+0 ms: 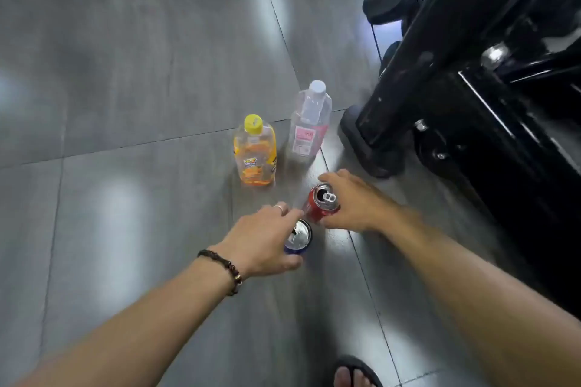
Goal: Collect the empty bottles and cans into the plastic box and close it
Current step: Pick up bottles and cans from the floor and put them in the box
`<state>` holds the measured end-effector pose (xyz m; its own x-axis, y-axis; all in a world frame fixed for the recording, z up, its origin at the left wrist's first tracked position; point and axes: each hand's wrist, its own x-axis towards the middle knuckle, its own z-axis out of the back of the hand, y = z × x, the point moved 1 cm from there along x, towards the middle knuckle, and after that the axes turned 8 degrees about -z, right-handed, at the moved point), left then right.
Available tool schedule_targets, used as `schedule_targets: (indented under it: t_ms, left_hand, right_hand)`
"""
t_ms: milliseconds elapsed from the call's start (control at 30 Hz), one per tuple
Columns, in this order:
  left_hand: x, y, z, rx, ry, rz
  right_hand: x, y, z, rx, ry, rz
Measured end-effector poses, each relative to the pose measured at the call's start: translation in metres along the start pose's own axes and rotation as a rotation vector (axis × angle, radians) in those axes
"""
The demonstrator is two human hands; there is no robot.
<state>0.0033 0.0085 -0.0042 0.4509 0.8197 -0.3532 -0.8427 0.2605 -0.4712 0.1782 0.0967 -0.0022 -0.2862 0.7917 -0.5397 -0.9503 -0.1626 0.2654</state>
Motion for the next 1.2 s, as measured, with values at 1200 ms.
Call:
schedule_targets:
  t_ms: [1200]
  left_hand:
    - [-0.449,-0.064,0.085,-0.468,-0.550,1.070]
  right_hand:
    - [-0.212,0.393,0.043,-0.132,0.284,0.658]
